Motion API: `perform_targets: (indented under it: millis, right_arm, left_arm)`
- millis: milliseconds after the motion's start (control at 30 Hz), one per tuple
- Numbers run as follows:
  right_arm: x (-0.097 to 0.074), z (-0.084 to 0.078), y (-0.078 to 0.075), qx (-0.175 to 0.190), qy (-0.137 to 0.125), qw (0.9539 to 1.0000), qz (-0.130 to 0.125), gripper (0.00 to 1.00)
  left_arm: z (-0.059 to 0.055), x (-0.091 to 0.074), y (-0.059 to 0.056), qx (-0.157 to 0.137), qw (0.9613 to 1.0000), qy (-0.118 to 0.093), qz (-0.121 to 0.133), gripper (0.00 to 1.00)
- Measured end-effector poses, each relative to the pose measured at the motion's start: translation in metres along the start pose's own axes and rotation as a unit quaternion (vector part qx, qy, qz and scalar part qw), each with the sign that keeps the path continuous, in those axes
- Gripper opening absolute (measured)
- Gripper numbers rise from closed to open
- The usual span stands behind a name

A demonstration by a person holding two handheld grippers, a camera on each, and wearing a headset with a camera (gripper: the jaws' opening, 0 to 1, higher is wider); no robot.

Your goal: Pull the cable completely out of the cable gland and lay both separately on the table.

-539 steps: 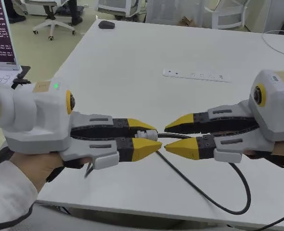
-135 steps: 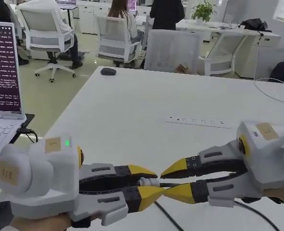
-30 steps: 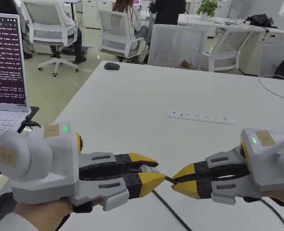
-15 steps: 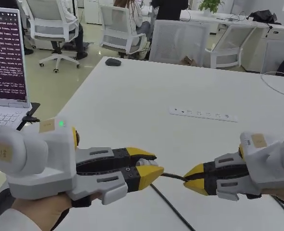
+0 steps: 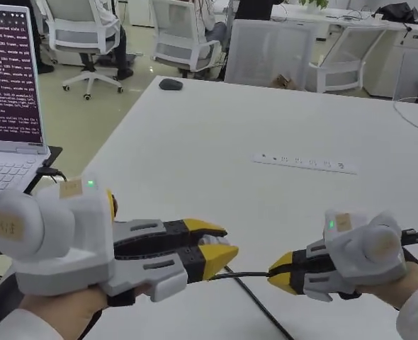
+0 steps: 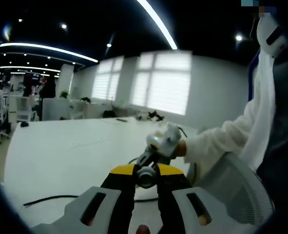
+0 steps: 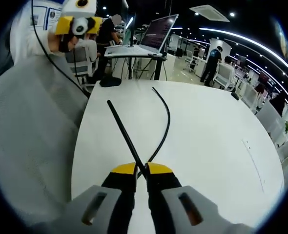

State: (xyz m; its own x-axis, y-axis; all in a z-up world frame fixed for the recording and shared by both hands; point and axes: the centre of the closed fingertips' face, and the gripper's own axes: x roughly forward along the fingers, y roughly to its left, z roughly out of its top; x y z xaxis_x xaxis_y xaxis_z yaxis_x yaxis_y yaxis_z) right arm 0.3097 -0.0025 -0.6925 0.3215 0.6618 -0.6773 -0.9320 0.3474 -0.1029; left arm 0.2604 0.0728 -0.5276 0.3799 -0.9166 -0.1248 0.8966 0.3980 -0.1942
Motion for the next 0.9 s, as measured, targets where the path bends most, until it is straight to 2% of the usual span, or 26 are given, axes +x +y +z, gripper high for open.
perform_targets:
  millis: [167, 433, 567, 900]
  right_arm:
    - [0.014, -0.010, 0.004, 0.019, 0.004, 0.9998, 0.011, 0.07]
    - [0.039, -0.028, 0.014, 0.029, 0.031, 0.9984, 0.038, 0.09]
    - [0.048, -0.035, 0.012, 0.039, 0.041, 0.9977, 0.037, 0.09]
    - [0.048, -0.038, 0.012, 0.046, 0.027, 0.9975, 0.045, 0.09]
  left_arm:
    - [-0.009, 0.002, 0.003, -0.015, 0.9998, 0.011, 0.003, 0.17]
    - [-0.023, 0.003, 0.002, -0.033, 0.9989, 0.032, 0.005, 0.17]
    - [-0.027, 0.002, 0.004, -0.035, 0.9986, 0.038, 0.010, 0.17]
    - [-0.034, 0.003, 0.008, -0.033, 0.9977, 0.055, 0.022, 0.17]
